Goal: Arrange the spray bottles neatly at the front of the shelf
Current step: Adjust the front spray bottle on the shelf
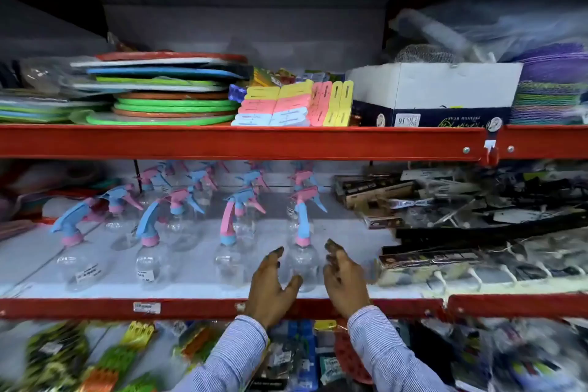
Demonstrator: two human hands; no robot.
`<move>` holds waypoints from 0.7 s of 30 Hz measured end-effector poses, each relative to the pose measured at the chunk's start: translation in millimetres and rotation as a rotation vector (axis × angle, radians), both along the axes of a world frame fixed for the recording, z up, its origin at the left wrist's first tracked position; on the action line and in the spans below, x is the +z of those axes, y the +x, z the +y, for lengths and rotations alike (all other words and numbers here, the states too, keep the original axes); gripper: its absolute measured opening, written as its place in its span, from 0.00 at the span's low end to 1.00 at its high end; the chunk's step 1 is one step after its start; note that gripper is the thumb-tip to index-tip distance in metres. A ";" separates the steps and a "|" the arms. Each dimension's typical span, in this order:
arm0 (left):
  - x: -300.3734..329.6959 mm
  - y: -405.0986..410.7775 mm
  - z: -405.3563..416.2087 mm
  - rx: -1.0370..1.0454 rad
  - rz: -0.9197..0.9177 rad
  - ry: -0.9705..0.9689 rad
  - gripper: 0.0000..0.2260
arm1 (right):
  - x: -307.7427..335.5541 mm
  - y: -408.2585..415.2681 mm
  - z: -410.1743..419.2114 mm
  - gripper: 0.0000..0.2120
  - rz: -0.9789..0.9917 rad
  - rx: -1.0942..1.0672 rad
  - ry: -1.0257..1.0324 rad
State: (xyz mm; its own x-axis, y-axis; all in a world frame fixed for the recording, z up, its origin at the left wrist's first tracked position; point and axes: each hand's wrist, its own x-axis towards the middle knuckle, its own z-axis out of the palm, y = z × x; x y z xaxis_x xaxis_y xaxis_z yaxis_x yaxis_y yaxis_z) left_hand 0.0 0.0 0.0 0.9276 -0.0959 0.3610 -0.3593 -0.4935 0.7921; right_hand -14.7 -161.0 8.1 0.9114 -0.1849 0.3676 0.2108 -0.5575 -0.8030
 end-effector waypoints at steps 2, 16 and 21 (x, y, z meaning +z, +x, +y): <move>1.5 3.2 -3.2 -0.049 0.077 -0.043 0.28 | 0.6 3.2 0.4 0.22 0.098 0.047 0.004; -5.0 0.8 2.2 -0.060 0.065 0.008 0.22 | -8.2 -7.4 0.0 0.21 0.131 0.102 -0.064; -3.4 -7.2 4.8 -0.050 0.031 0.067 0.25 | -10.0 -17.5 2.1 0.22 0.134 0.111 -0.058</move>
